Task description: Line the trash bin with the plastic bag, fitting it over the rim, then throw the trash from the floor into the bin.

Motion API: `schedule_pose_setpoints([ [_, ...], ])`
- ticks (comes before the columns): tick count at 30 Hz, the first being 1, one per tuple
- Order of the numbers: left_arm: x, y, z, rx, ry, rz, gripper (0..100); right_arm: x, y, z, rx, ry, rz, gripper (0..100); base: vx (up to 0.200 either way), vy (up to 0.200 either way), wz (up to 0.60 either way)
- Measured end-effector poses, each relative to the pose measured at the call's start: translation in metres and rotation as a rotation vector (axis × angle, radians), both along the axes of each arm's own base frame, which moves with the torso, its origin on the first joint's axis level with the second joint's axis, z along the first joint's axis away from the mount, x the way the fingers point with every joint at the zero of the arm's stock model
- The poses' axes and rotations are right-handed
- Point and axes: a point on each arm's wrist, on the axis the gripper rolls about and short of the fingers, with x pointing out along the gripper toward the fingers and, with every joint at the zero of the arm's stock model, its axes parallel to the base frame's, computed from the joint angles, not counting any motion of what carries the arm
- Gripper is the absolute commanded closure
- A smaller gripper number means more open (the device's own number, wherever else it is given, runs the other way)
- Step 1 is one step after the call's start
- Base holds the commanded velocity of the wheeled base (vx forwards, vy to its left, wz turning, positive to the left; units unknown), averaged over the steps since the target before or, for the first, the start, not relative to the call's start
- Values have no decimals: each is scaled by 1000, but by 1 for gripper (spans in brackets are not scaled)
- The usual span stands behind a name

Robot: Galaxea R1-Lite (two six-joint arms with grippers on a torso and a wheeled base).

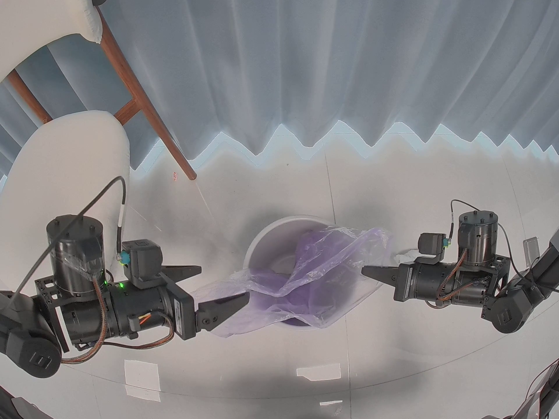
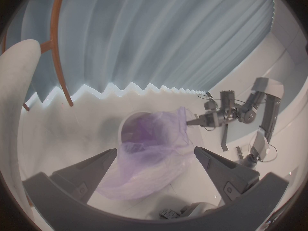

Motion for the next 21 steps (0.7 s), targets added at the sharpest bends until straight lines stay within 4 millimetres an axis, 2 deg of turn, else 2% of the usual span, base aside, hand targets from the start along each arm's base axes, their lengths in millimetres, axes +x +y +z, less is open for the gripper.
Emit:
schedule_pose_setpoints([
  [4,-5,4,-6,36,-14,-59,0,0,-1,-2,-4,4,-6,100,0,0,0],
  [9,2,10,-11,93,-52,-81,0,1,-1,-2,-6,6,-9,100,0,0,0],
  [14,17,12,-20,125,-83,-82,0,2,1,0,-5,-2,-9,100,0,0,0],
  [21,40,6,-31,110,-146,-73,0,2,2,0,-6,-7,-11,100,0,0,0],
])
